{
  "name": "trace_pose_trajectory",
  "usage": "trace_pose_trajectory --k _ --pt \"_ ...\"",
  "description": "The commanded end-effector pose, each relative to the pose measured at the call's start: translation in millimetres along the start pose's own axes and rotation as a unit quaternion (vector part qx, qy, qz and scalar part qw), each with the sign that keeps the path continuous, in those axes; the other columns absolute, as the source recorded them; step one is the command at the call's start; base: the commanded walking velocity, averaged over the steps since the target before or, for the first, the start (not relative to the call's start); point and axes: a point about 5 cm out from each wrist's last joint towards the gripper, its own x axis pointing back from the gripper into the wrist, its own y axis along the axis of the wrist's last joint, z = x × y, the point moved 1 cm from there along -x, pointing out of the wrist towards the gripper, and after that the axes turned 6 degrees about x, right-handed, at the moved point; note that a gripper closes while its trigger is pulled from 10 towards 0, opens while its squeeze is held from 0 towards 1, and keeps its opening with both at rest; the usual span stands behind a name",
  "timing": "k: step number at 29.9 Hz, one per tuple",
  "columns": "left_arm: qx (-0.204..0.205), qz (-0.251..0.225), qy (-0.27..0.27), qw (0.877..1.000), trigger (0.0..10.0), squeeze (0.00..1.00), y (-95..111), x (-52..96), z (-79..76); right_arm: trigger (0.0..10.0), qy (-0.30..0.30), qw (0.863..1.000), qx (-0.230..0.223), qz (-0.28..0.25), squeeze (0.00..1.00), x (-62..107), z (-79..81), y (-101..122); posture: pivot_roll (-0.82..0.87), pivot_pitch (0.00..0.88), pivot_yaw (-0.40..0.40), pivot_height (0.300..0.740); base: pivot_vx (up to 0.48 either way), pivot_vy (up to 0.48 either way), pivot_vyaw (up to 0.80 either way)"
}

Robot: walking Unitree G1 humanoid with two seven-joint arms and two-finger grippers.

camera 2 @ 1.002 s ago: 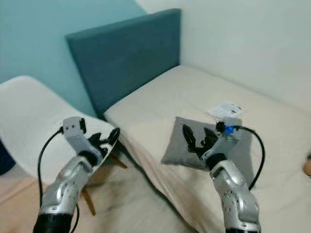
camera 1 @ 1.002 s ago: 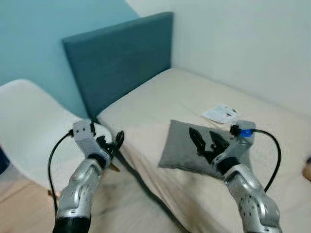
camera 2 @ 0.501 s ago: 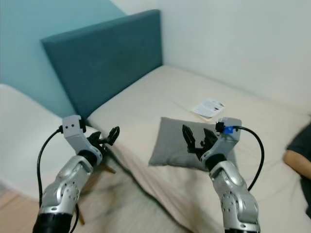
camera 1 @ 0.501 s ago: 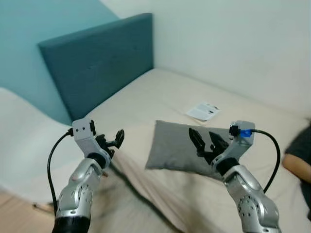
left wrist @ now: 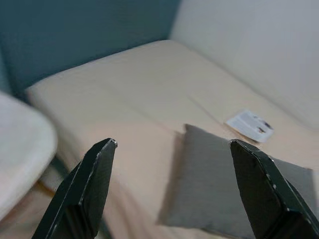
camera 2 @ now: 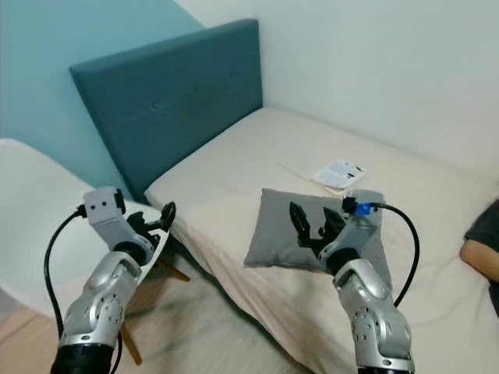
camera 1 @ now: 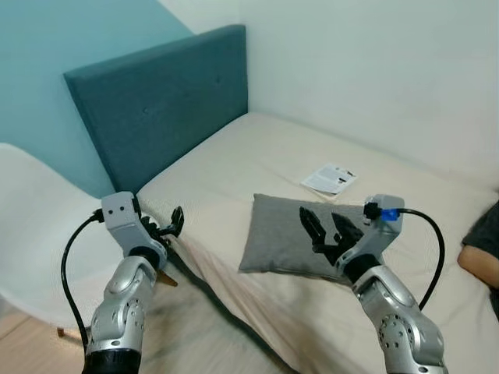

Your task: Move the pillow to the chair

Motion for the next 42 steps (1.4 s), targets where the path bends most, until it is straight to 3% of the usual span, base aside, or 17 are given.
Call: trace_pose_trajectory --k 1,12,21,24,30,42 --pt "-0.002 0.001 0.007 1.0 10.0 0.0 -2 0.5 0.9 10.0 -0.006 1.0 -0.002 0.002 0.0 1.1 -2.4 -1 -0.12 0.0 0.046 0.74 0.0 0.0 -0.8" --pt "-0.001 -0.004 0.023 1.0 10.0 0.0 -2 0.4 2.4 10.0 -0.003 1.0 0.001 0.005 0.0 1.1 -2.4 -1 -0.12 0.0 0.042 0.74 0.0 0.0 -0.8" --pt "-0.014 -0.015 0.039 0.999 10.0 0.0 4 -0.9 5.5 10.0 0.017 1.0 -0.002 0.022 0.0 0.9 1.6 -2 -0.12 0.004 0.044 0.74 0.0 0.0 0.0" --pt "-0.005 -0.017 0.065 0.998 10.0 0.0 7 -1.2 12.9 10.0 0.043 0.998 0.018 0.036 0.0 0.5 8.9 -3 -0.12 0.006 0.045 0.74 0.0 0.0 0.0" --pt "-0.002 -0.015 0.07 0.997 10.0 0.0 6 -1.6 14.8 10.0 0.076 0.995 0.044 0.045 0.0 1.6 18.5 -5 -0.12 0.008 0.047 0.74 0.161 0.0 0.0" --pt "-0.007 -0.013 0.082 0.997 10.0 0.0 6 2.0 23.9 10.0 0.078 0.995 0.047 0.047 0.0 1.7 18.1 -4 -0.12 0.007 0.043 0.74 0.247 0.0 0.0"
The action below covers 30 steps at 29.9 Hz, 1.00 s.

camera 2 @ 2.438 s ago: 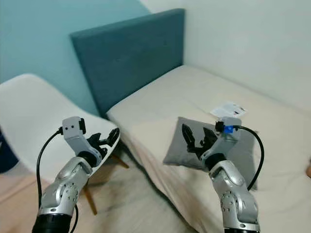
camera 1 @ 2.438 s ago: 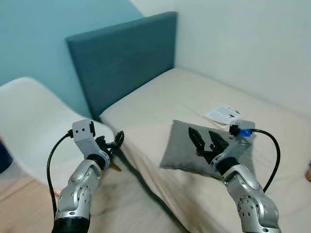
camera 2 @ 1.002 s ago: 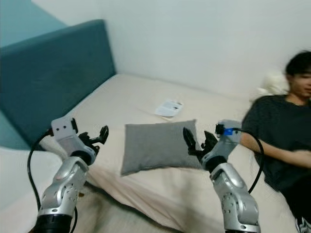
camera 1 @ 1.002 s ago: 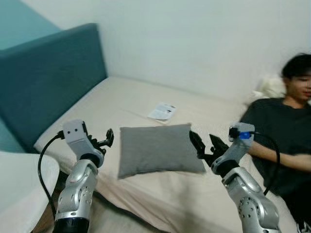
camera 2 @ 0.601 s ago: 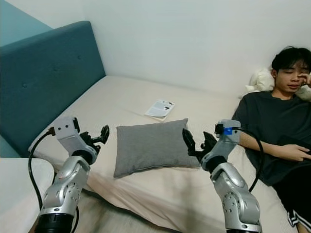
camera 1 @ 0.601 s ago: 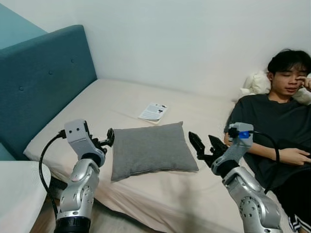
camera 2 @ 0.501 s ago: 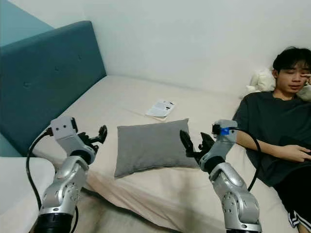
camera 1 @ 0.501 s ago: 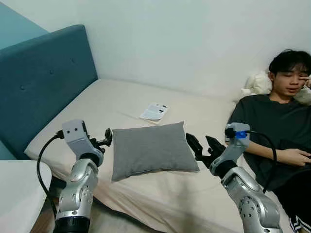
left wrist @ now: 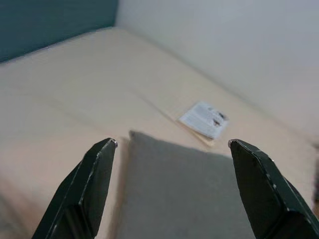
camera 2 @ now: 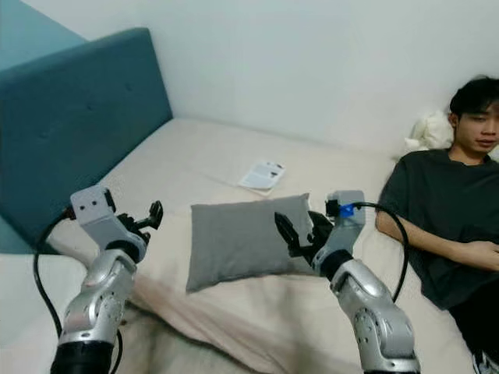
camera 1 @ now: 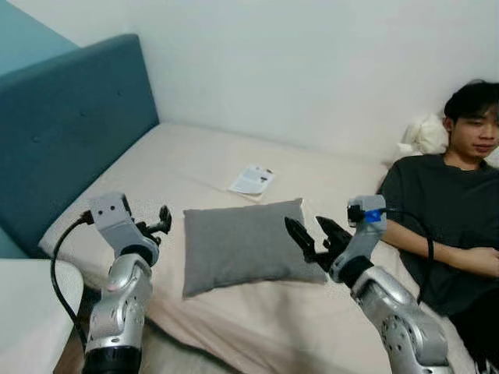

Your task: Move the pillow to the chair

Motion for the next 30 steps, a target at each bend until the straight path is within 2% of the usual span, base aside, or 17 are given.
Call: trace_pose_trajectory --k 1,5,9,12,16,17,19,22,30 --pt "-0.005 0.005 0.022 1.0 10.0 0.0 -1 2.4 14.6 10.0 0.001 1.0 0.0 0.006 0.0 -0.9 4.7 -3 -0.11 0.007 0.043 0.74 0.259 0.0 0.0" --pt "-0.001 0.013 0.026 1.0 10.0 0.0 -2 3.9 21.0 10.0 -0.024 1.0 0.018 0.001 0.0 1.7 -3.4 1 -0.12 0.012 0.046 0.74 0.065 0.0 0.0" --pt "-0.028 0.014 0.027 0.999 10.0 0.0 -1 4.9 25.5 10.0 -0.066 0.997 0.031 0.024 0.0 7.0 -24.0 1 -0.12 0.014 0.045 0.735 0.0 0.0 0.0" --pt "-0.031 0.014 0.029 0.999 10.0 0.0 1 3.8 27.7 10.0 -0.1 0.995 0.001 0.013 0.0 14.0 -39.8 3 -0.12 0.018 0.049 0.72 0.0 0.0 0.0" --pt "-0.039 0.014 0.024 0.999 10.0 0.0 2 3.2 27.9 10.0 -0.115 0.993 -0.021 0.007 0.0 16.1 -45.5 3 -0.12 0.019 0.046 0.705 0.0 0.0 0.0" --pt "-0.055 0.017 0.007 0.998 10.0 0.0 2 2.5 26.1 10.0 -0.124 0.991 -0.046 0.003 0.0 16.2 -49.4 2 -0.12 0.019 0.046 0.695 0.0 0.0 0.0" --pt "-0.059 0.019 0.001 0.998 10.0 0.0 1 2.3 25.2 10.0 -0.126 0.991 -0.052 0.002 0.0 16.1 -50.5 1 -0.12 0.019 0.045 0.69 0.0 0.0 0.0" --pt "-0.096 0.027 -0.013 0.995 10.0 0.0 -2 3.2 25.8 10.0 -0.144 0.985 -0.093 -0.001 0.0 14.7 -59.2 -3 -0.11 0.018 0.039 0.675 0.0 0.0 0.0" --pt "-0.084 0.038 -0.004 0.996 10.0 0.0 -6 3.7 35.0 10.0 -0.157 0.983 -0.097 0.008 0.0 16.7 -66.8 -9 -0.11 0.024 0.041 0.645 0.0 0.0 0.0"
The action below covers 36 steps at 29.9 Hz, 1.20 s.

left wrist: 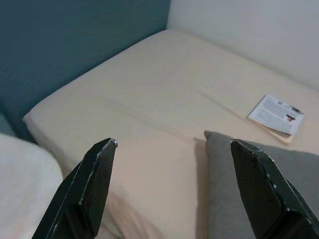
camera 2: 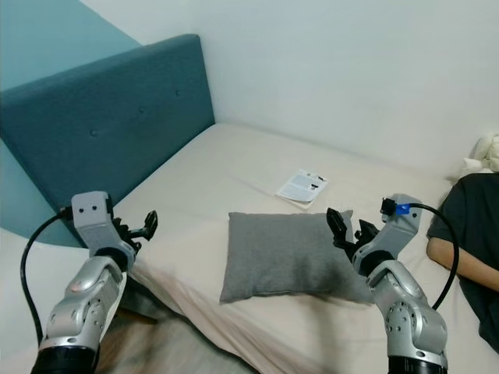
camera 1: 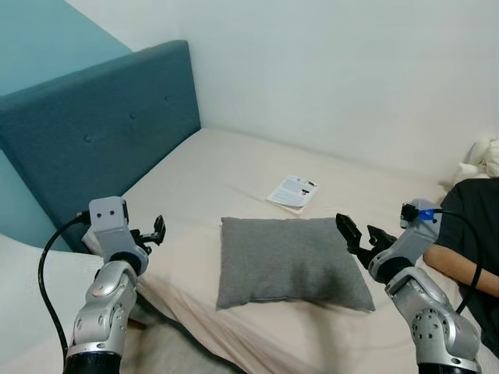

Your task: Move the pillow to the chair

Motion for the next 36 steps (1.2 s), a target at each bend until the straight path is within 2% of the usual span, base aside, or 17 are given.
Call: trace_pose_trajectory --k 1,8,18,22,24,27,32,36 --pt "-0.001 0.006 0.007 1.0 10.0 0.0 -3 1.1 7.3 10.0 -0.003 1.0 -0.003 0.006 0.0 0.4 -2.0 -4 -0.11 0.028 0.042 0.64 0.0 0.0 0.0" --pt "0.007 0.012 0.01 1.0 10.0 0.0 -9 2.2 10.8 10.0 -0.002 1.0 -0.013 0.008 0.0 -1.1 -2.1 -9 -0.11 0.033 0.036 0.61 0.0 0.0 0.0" --pt "0.004 0.004 0.019 1.0 10.0 0.0 -4 2.5 20.5 10.0 0.002 0.998 -0.066 -0.001 0.0 -14.0 -1.8 -6 -0.09 0.046 0.022 0.56 0.0 0.0 0.0" --pt "0.001 -0.006 0.019 1.0 10.0 0.0 4 0.0 21.7 10.0 -0.003 0.993 -0.121 0.006 0.0 -16.3 -8.9 -12 -0.08 0.082 0.031 0.535 0.0 0.0 0.0" --pt "-0.001 -0.008 0.019 1.0 10.0 0.0 6 -0.3 22.1 10.0 -0.002 0.991 -0.131 0.009 0.0 -17.0 -10.1 -14 -0.08 0.087 0.032 0.53 0.0 0.0 0.0" --pt "-0.009 -0.011 0.018 1.0 10.0 0.0 13 0.7 24.6 10.0 -0.005 0.987 -0.158 0.028 0.0 -21.2 -14.0 -25 -0.07 0.145 0.043 0.515 0.0 0.0 0.0" --pt "-0.02 -0.014 0.013 1.0 10.0 0.0 23 4.6 28.4 10.0 -0.001 0.982 -0.182 0.044 0.0 -27.9 -13.2 -34 -0.05 0.204 0.049 0.495 0.0 0.0 0.0" --pt "-0.026 -0.019 0.01 0.999 10.0 0.0 34 6.1 28.5 10.0 0.023 0.979 -0.2 0.036 0.0 -38.9 -4.4 -30 -0.03 0.262 0.059 0.48 0.0 0.0 0.0"
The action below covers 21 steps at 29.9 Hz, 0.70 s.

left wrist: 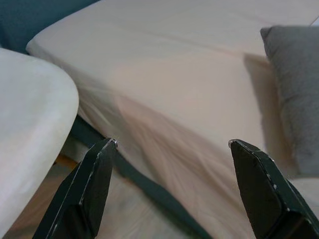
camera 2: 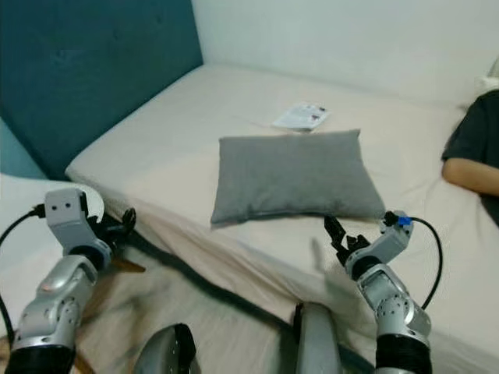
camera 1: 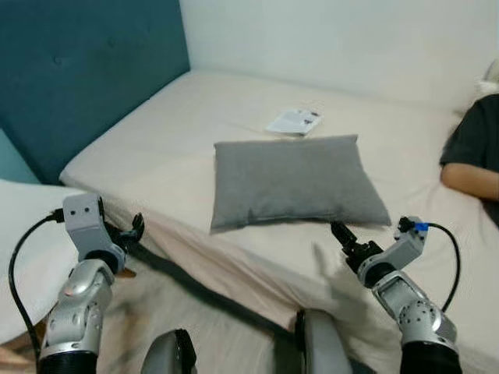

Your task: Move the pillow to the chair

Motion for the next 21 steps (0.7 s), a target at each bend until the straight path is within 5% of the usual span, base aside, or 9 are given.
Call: trace_pose_trajectory --k 1,11,21 --pt "-0.006 0.006 0.005 1.0 10.0 0.0 2 2.1 5.1 10.0 0.01 1.0 -0.011 0.0 0.0 -2.3 2.0 -3 -0.03 0.262 0.059 0.48 0.0 0.0 0.0" --pt "-0.036 -0.008 0.001 0.999 10.0 0.0 27 15.5 10.9 10.0 0.043 0.996 -0.052 -0.064 0.0 -20.6 14.1 24 0.05 0.35 0.064 0.467 0.0 0.0 0.0" --pt "-0.073 -0.011 0.028 0.997 10.0 0.0 46 34.4 30.5 10.0 0.028 0.983 -0.077 -0.165 0.0 -18.7 -1.2 81 0.12 0.41 0.077 0.467 0.0 0.0 0.0"
